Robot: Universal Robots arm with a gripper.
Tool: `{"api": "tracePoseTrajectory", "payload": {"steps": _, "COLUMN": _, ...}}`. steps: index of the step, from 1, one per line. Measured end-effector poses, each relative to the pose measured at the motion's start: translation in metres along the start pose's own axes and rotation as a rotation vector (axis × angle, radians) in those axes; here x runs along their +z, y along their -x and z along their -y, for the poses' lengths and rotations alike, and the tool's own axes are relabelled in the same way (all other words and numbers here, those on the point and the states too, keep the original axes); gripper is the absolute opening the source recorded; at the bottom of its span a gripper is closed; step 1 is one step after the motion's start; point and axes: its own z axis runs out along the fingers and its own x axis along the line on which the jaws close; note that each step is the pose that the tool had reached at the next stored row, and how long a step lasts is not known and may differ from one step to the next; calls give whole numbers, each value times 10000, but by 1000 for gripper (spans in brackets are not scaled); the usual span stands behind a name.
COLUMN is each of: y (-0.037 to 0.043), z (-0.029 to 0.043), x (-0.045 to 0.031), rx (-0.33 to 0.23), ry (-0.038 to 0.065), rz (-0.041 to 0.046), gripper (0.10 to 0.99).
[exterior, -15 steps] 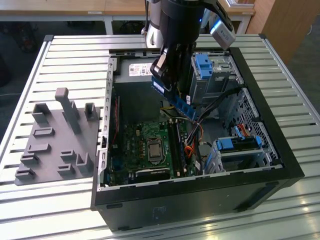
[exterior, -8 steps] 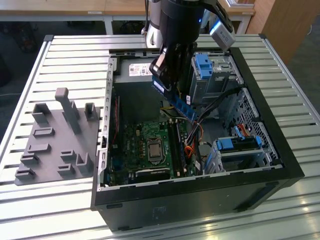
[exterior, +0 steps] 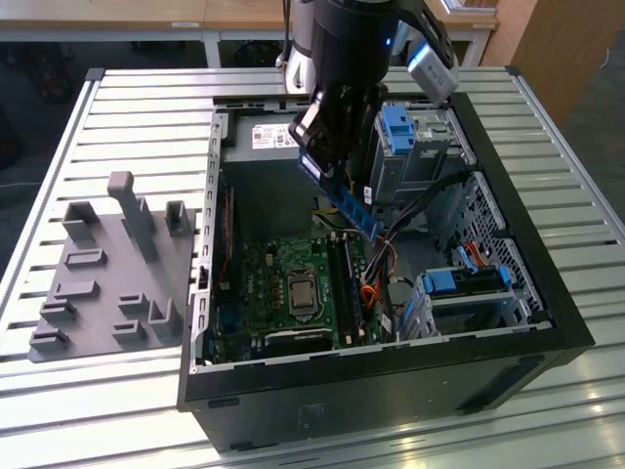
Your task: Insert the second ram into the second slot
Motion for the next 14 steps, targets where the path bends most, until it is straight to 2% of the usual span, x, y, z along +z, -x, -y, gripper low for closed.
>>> {"api": "tracePoseTrajectory", "payload": {"steps": 4, "y": 0, "z": 0, "x": 5, "rx": 272, "ry": 6, "rz": 14, "gripper": 137}}
{"api": "tracePoseTrajectory", "payload": {"steps": 7, "y": 0, "z": 0, "x": 12, "rx": 285, "ry": -74, "rz": 145, "gripper": 137}}
{"api": "tracePoseTrajectory", "payload": {"steps": 8, "y": -1, "z": 2, "x": 13, "rx": 284, "ry": -64, "rz": 215, "gripper": 137}}
{"api": "tracePoseTrajectory", "payload": {"steps": 10, "y": -4, "z": 6, "x": 14, "rx": 277, "ry": 58, "rz": 384, "gripper": 137}}
{"api": "tracePoseTrajectory", "payload": {"steps": 14, "y": -6, "z": 7, "x": 18, "rx": 516, "ry": 100, "rz": 415, "gripper": 137}}
